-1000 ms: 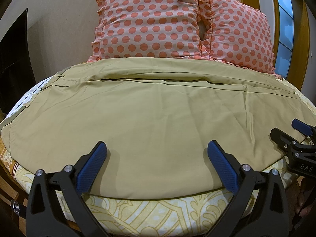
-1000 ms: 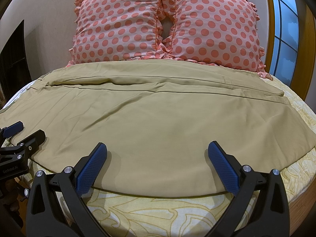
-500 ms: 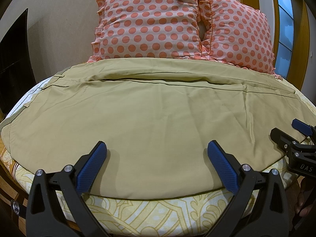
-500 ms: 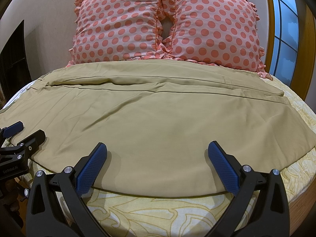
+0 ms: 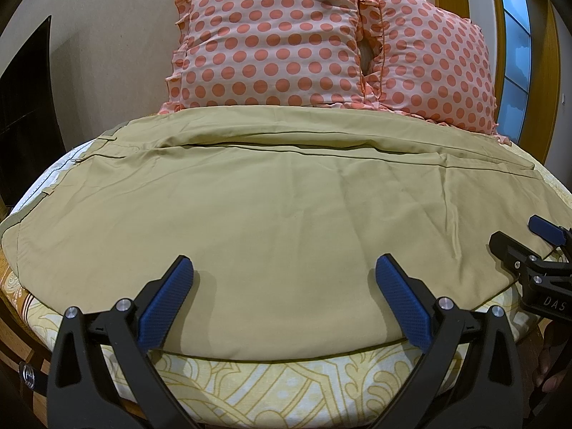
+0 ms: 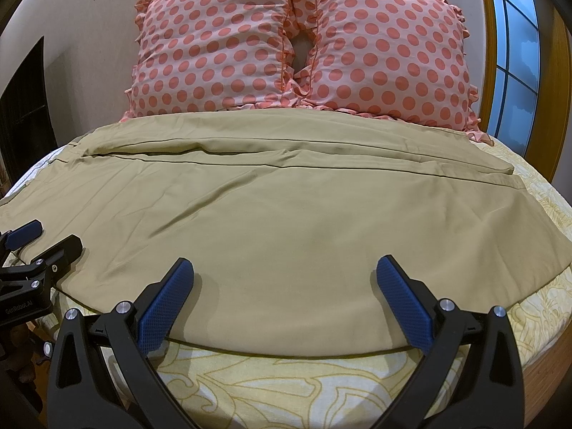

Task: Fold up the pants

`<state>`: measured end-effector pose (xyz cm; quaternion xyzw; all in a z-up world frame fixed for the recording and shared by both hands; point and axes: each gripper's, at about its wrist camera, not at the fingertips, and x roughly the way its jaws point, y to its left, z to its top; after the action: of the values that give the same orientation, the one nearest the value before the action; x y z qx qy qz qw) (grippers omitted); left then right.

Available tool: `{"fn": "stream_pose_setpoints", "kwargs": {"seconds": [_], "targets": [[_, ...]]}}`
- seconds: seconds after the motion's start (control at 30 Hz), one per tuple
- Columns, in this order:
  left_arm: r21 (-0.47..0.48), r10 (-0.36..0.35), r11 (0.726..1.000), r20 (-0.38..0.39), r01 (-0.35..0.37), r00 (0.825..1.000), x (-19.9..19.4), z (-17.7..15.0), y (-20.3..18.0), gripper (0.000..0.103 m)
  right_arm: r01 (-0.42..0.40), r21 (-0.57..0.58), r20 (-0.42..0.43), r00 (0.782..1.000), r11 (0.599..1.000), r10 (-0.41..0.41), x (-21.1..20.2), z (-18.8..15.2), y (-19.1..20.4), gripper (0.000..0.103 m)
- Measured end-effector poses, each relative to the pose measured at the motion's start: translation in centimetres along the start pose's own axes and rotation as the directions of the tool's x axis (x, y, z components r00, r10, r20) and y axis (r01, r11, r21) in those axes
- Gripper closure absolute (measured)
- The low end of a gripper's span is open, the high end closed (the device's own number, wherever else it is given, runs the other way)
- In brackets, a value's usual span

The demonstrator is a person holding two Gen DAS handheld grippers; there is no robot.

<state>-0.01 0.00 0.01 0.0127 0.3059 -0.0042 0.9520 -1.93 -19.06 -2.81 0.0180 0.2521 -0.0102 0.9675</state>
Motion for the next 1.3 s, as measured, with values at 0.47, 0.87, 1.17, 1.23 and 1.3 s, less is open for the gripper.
{"fn": "stream_pose_setpoints", "kwargs": {"seconds": [0.47,0.87,1.17,1.23,1.3], "targets": [[0.0,0.0,1.0,0.002,0.0,1.0,0.0,0.0,0.0,0.002,0.0,0.0,0.001,1.0,1.0,0.0,0.0,0.0,-0.1,0.001],[0.0,0.0,1.0,0.003,0.0,1.0,0.0,0.0,0.0,0.002,0.001,0.001,0.002,1.0,1.0,-0.001,0.0,0.0,-0.1,0.001],[0.002,0.0,1.0,0.003,0.0,1.0,0.0,0.0,0.0,0.002,0.001,0.0,0.005,1.0,1.0,-0.001,0.0,0.0,-0.1,0.001],[0.006,-0.005,1.0,-0.006,0.005,1.0,0.0,0.1,0.0,0.002,-0.018,-0.014,-0.032,0.999,1.0,0.017,0.3,0.7,-0.3,0.001],[0.011,-0.02,1.0,-0.041,0.02,0.999,-0.2,0.8,0.3,0.002,-0.08,-0.015,-0.116,0.99,0.997,0.077,-0.2,2.8,-2.1,0.001]]}}
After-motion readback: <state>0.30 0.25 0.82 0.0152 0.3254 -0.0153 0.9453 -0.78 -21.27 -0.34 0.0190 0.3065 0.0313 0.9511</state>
